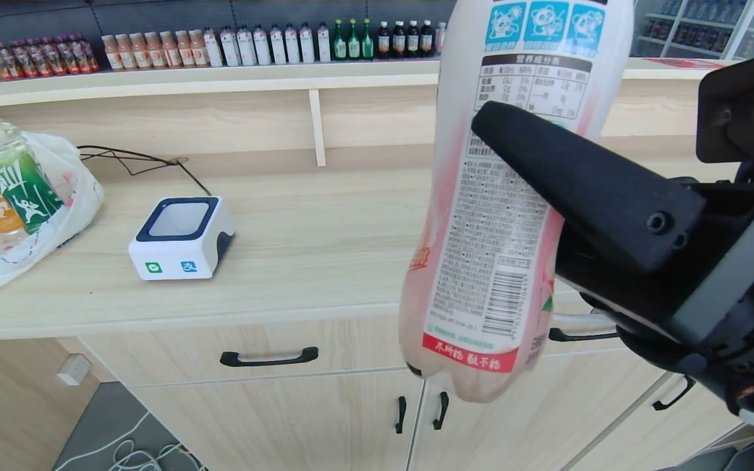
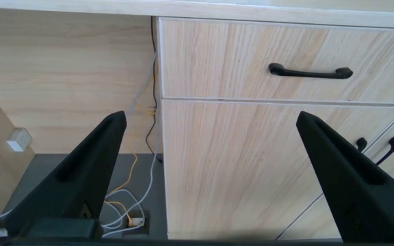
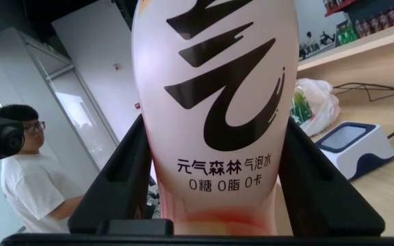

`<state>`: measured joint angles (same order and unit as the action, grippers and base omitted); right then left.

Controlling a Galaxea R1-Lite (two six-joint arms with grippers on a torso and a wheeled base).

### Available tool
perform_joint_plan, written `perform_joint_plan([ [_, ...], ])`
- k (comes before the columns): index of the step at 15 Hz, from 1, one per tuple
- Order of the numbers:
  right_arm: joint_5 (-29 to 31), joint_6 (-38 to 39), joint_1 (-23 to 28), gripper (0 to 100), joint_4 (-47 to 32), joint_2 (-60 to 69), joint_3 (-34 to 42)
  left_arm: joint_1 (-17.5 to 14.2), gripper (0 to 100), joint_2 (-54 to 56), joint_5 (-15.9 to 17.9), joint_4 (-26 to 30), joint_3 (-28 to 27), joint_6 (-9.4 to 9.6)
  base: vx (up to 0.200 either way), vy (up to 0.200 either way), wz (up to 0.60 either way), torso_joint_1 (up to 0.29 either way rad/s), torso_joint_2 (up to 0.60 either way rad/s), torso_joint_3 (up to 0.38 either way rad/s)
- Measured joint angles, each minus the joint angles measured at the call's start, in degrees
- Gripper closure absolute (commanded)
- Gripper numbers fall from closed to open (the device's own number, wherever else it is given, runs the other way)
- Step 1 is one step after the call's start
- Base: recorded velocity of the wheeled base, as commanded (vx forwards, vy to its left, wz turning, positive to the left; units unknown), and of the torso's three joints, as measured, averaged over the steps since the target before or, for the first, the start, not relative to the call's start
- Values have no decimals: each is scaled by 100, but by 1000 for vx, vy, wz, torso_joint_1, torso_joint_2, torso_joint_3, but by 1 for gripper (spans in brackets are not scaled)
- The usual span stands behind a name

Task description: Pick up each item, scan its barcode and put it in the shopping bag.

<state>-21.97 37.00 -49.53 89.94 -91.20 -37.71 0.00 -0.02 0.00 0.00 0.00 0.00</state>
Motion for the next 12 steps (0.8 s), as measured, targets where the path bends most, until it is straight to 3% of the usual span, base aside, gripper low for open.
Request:
perform_joint_plan([
  [7,2,-139,-33,100,0,171,288,0,0,0,0,0,0,0,0,0,0,0,0,0],
  [12,24,-889,-57,100,5,233,505,0,0,0,0,0,0,10,0,0,0,0,0,0],
])
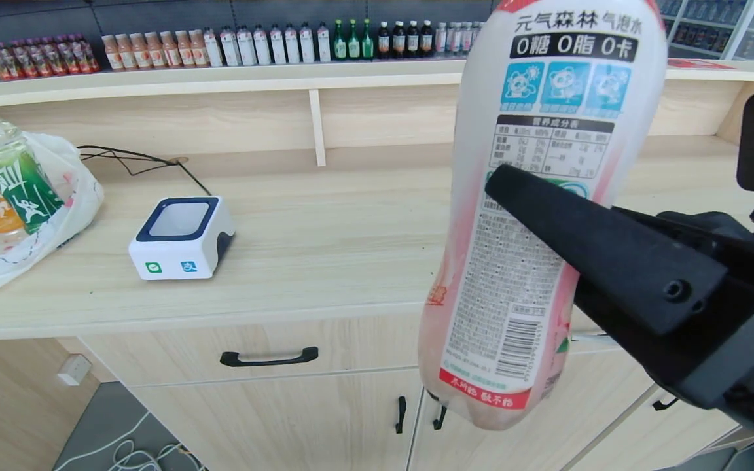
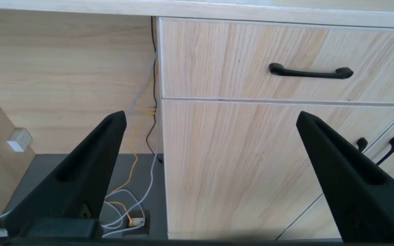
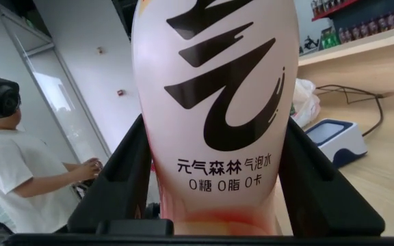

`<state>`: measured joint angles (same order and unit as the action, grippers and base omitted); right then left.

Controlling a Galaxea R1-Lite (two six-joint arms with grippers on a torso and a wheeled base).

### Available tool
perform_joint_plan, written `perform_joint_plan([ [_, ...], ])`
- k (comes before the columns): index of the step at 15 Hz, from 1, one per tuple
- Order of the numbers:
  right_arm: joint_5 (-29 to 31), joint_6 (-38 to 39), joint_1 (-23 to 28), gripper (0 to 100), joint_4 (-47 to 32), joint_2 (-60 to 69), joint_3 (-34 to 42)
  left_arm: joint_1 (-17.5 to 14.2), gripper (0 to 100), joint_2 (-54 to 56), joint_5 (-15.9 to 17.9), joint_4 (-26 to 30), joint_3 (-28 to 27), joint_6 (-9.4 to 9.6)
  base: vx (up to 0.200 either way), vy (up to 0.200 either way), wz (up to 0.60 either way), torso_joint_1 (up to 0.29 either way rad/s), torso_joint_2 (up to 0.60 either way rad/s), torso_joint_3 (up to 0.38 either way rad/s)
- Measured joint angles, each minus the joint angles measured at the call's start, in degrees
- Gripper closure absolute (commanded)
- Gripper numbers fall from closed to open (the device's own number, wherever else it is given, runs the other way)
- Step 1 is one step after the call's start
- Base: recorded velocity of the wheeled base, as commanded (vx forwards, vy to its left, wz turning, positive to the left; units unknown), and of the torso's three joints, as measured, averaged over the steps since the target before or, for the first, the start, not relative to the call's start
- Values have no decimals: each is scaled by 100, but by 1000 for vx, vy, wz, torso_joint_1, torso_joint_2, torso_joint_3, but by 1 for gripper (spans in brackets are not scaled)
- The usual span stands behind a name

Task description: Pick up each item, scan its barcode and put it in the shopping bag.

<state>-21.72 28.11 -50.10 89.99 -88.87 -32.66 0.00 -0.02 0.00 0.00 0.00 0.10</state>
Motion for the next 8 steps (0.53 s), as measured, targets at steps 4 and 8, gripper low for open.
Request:
perform_joint_plan([
  [4,33,-969,5,100,-11,30,466,10,0,0,0,0,0,-10,0,0,0,0,0,0],
  [8,802,-1977,-4,100,-9,56,822,11,0,0,0,0,0,-10,0,0,0,0,0,0],
])
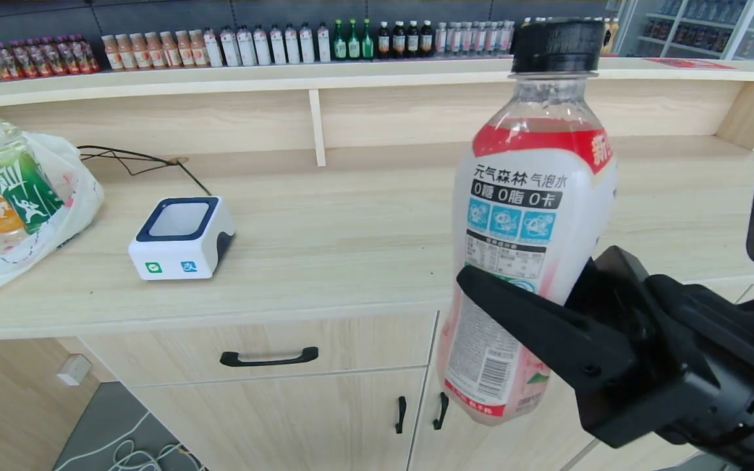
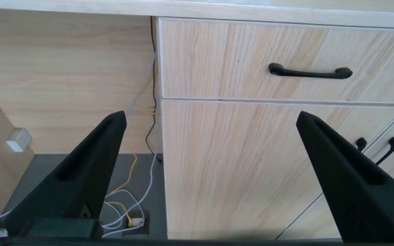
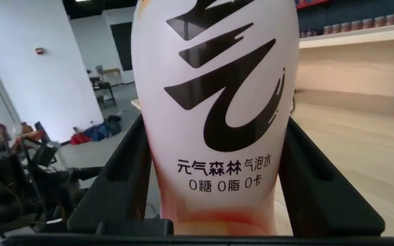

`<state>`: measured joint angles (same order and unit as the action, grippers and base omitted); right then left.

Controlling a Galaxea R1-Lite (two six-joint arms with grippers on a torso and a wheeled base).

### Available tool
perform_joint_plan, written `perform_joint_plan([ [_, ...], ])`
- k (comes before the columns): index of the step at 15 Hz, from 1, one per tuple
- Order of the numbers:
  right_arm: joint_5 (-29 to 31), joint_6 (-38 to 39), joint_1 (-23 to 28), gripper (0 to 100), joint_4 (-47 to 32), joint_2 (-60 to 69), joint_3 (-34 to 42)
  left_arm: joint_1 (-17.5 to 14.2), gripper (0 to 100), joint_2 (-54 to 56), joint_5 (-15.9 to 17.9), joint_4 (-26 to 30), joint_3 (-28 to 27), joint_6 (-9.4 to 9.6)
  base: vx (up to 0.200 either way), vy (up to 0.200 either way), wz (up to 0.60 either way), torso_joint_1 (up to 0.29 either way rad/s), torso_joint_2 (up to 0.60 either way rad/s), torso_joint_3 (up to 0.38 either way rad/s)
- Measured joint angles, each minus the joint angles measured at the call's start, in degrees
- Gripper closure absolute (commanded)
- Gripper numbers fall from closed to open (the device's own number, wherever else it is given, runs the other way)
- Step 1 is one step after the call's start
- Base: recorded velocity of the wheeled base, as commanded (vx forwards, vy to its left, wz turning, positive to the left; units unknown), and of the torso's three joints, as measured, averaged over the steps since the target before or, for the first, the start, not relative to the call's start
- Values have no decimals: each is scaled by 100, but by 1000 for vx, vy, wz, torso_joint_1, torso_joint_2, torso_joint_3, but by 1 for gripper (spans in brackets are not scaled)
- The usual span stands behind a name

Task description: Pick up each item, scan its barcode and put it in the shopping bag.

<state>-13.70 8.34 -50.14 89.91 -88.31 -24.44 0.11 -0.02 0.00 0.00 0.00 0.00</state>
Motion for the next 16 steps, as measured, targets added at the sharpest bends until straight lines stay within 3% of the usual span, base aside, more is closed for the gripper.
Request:
perform_joint_plan([
  [3,834,-623,166,100,-2,-52,229,-4,0,0,0,0,0,0,0,0,0,0,0,0],
  [6,1558,-1124,902,100,-5,-119,245,-4,0,0,0,0,0,0,0,0,0,0,0,0],
  [9,1690,-1320,1582,100,9,-140,60,2,0,0,0,0,0,2,0,0,0,0,0,0],
  [12,1701,-1364,1842,100,9,-196,-102,-4,0,0,0,0,0,0,0,0,0,0,0,0],
  [16,1701,-1324,2176,100,4,-332,-400,-4,0,0,0,0,0,0,0,200,0,4,1,4],
])
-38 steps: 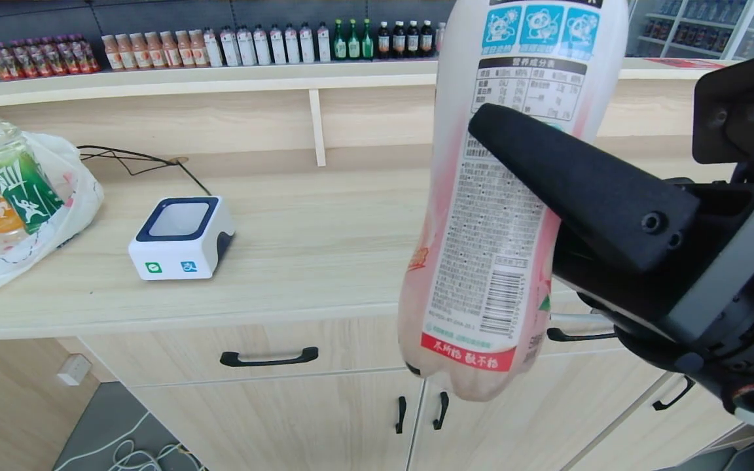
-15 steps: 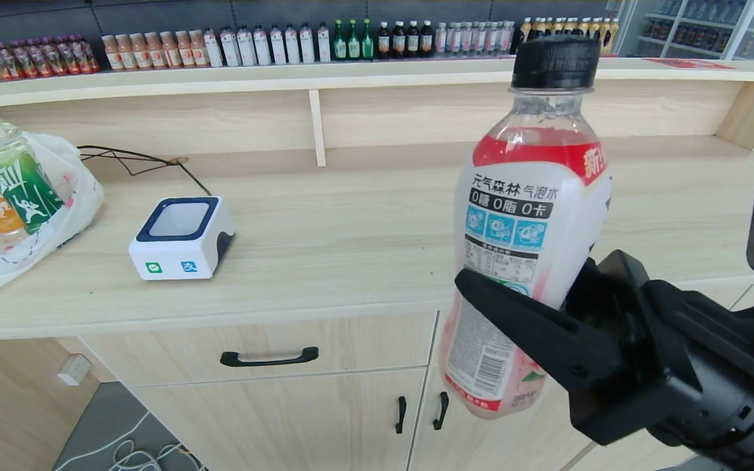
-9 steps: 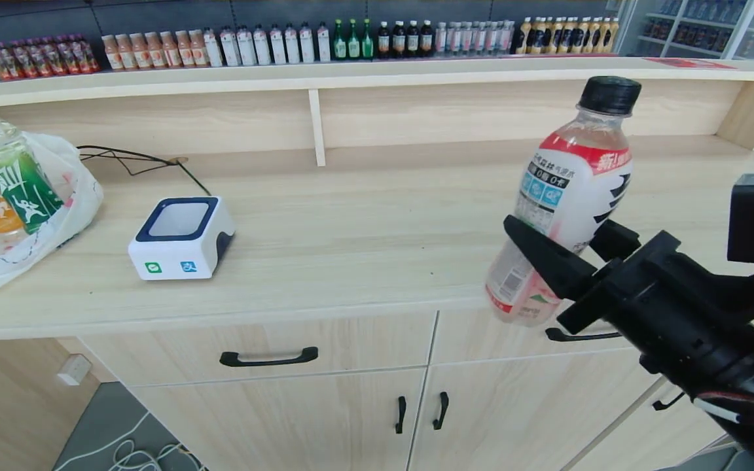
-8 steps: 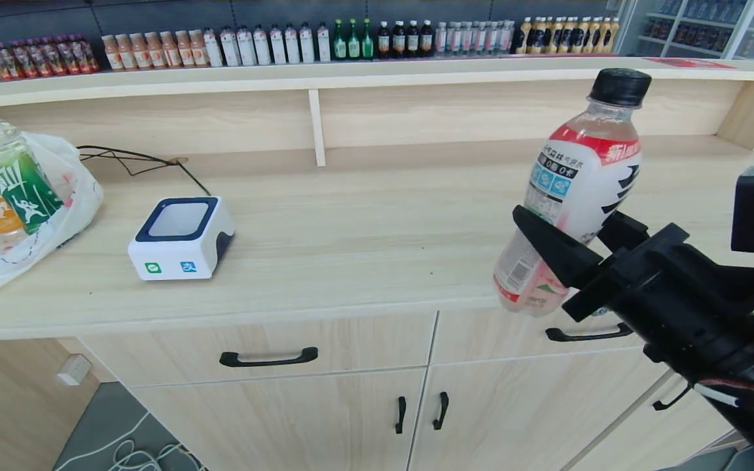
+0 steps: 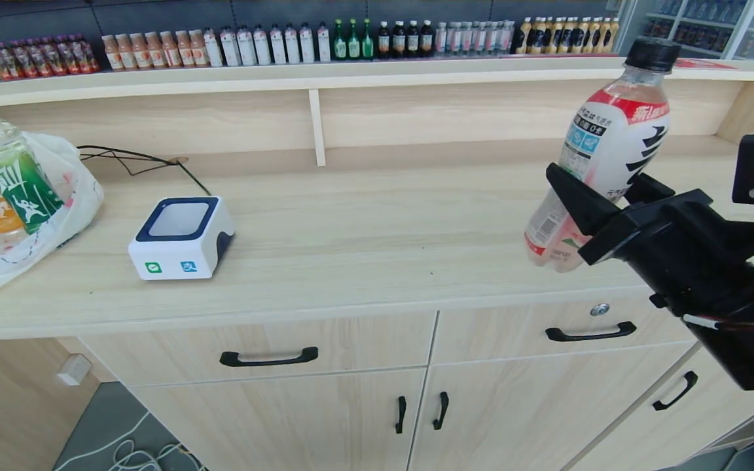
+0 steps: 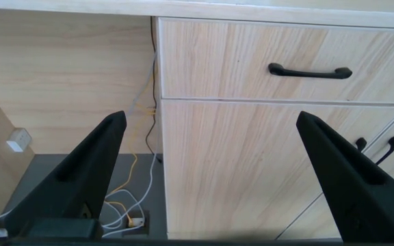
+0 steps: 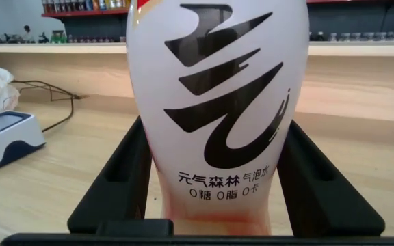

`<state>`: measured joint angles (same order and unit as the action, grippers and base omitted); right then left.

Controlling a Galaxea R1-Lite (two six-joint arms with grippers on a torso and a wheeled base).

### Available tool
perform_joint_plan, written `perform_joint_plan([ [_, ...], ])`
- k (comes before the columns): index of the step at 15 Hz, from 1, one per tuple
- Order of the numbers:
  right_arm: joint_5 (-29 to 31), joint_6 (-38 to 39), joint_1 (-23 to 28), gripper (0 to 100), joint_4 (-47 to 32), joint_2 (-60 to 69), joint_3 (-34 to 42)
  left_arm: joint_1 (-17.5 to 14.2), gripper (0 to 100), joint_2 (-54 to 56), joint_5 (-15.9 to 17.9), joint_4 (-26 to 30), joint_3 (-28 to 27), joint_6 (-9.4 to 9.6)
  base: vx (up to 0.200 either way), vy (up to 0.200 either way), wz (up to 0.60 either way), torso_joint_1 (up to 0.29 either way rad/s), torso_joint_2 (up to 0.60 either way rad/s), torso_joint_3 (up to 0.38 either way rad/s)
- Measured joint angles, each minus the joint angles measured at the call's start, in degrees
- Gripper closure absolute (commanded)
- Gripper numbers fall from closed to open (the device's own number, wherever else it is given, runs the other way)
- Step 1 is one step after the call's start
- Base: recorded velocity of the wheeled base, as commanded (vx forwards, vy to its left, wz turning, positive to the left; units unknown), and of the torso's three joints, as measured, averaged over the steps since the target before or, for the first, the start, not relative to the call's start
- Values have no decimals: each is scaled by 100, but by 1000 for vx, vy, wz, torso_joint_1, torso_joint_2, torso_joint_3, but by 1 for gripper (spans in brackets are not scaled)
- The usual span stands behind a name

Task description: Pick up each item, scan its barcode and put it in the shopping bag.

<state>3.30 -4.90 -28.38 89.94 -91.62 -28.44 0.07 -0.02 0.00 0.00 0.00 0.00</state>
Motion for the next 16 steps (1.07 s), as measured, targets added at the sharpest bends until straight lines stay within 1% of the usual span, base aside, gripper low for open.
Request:
perform_joint_plan([
  [3,4,50,121,100,-2,-73,-121,0,0,0,2,0,0,0,0,200,0,6,1,-1],
  [9,-9,173,132,100,-4,-204,-74,0,0,0,0,2,0,0,0,200,0,1,2,6],
  [13,77,110,118,100,-13,-211,-16,-2,0,0,0,0,0,-2,0,200,0,-2,0,1],
  [16,110,105,68,100,20,-197,-160,2,0,0,0,0,0,-2,0,200,0,2,5,1],
])
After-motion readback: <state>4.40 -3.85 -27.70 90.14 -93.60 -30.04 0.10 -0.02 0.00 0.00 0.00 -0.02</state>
